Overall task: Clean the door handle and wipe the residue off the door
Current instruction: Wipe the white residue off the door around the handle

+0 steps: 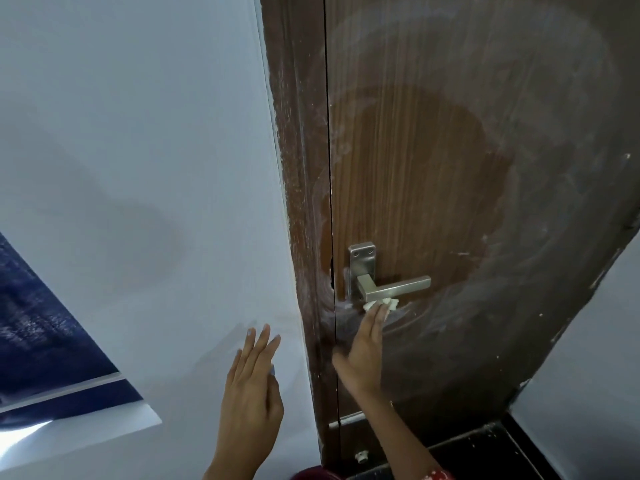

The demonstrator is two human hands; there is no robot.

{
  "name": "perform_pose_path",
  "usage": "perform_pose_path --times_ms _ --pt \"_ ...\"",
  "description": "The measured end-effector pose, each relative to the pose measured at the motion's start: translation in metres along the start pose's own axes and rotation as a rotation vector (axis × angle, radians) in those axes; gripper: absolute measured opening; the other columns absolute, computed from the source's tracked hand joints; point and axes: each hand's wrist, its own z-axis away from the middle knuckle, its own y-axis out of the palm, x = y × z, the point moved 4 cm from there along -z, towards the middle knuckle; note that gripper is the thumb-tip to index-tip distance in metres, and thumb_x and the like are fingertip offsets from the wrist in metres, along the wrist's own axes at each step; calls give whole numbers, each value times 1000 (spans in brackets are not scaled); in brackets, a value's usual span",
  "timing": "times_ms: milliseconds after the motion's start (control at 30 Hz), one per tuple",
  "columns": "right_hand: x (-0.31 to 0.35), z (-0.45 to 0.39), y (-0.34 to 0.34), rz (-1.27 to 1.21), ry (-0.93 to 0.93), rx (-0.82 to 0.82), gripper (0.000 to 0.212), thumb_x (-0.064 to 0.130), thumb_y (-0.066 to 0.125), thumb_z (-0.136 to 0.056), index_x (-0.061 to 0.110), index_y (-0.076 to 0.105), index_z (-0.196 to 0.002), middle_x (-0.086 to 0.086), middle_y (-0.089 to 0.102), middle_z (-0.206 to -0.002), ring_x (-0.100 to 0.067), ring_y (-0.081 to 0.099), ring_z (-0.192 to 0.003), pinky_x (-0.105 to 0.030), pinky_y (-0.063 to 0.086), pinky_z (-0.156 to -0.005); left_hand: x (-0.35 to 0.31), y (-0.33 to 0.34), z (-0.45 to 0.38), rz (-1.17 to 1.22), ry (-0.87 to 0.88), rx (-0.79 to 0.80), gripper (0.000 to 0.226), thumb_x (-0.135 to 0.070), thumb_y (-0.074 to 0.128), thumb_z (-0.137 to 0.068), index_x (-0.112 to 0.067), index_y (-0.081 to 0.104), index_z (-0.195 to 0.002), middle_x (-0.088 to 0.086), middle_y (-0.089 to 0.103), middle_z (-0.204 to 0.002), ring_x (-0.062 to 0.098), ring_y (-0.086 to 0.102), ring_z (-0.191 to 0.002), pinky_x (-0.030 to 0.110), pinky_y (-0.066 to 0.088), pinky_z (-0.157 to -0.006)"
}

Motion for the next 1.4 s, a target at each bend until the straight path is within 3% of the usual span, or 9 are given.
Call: perform_pose_path --times_ms 100,267,467,700,833,967,1100,1233,1400 --pt "17 25 26 111 -169 79 117 18 71 -71 24 -20 -145 5 -24 -152 -24 -1 -142 -39 37 -107 -2 2 -4 24 -10 -2 45 0 41 -93 -15 49 -135 -3 37 -149 16 19 -145 38 21 -116" --pt "50 21 22 231 -337 21 106 21 77 -62 12 13 -147 -6 2 -153 -25 8 -140 -42 26 -111 -11 -2 -13 32 -3 -63 48 -9 36 -88 -13 48 -135 -1 40 -146 22 25 -143 46 27 -114" --pt "103 -13 -5 139 -393 -137 117 11 76 -61 12 -1 -148 -7 -5 -156 -24 -3 -143 -38 12 -110 -18 -7 -17 33 16 -169 48 -2 38 -86 -6 51 -132 4 44 -143 27 33 -139 53 35 -108" --pt "45 29 31 48 -163 43 113 9 70 -72 27 -17 -142 10 -26 -149 -20 -3 -142 -38 28 -113 -13 -12 -13 23 67 -265 47 4 41 -82 -7 59 -124 -3 52 -132 20 49 -126 41 44 -102" --pt "64 22 17 -35 -215 -46 107 2 67 -69 22 -7 -143 2 -9 -153 -25 6 -143 -36 22 -113 -15 -13 -7 55 64 -261 43 -2 39 -86 -9 60 -122 5 63 -124 29 61 -111 42 48 -94" --pt "102 -9 -8 -37 -367 -171 115 -1 65 -66 22 -14 -145 7 -22 -153 -20 -4 -143 -35 21 -111 -19 -17 -7 100 69 -273 44 -15 30 -90 -7 61 -121 8 66 -118 26 63 -105 40 54 -87" --pt "90 -3 4 -64 -292 -158 117 -1 68 -67 31 -15 -143 8 -15 -154 -15 -5 -142 -30 11 -112 -20 -21 -7 159 58 -292 44 -16 31 -90 -10 59 -123 1 63 -119 12 57 -106 22 45 -87" --pt "45 26 34 -71 -85 -25 112 5 69 -72 34 -15 -141 10 -12 -152 -20 1 -142 -37 21 -114 -18 -26 -3 160 55 -302 44 -16 31 -90 -8 61 -121 -1 62 -116 18 61 -100 22 45 -85" --pt "38 26 35 -16 -35 -12 108 16 70 -74 29 -14 -141 7 -15 -152 -17 -7 -140 -27 4 -110 -18 -29 -7 170 35 -320 42 -19 32 -91 -9 60 -121 -3 62 -113 17 61 -96 22 46 -83"
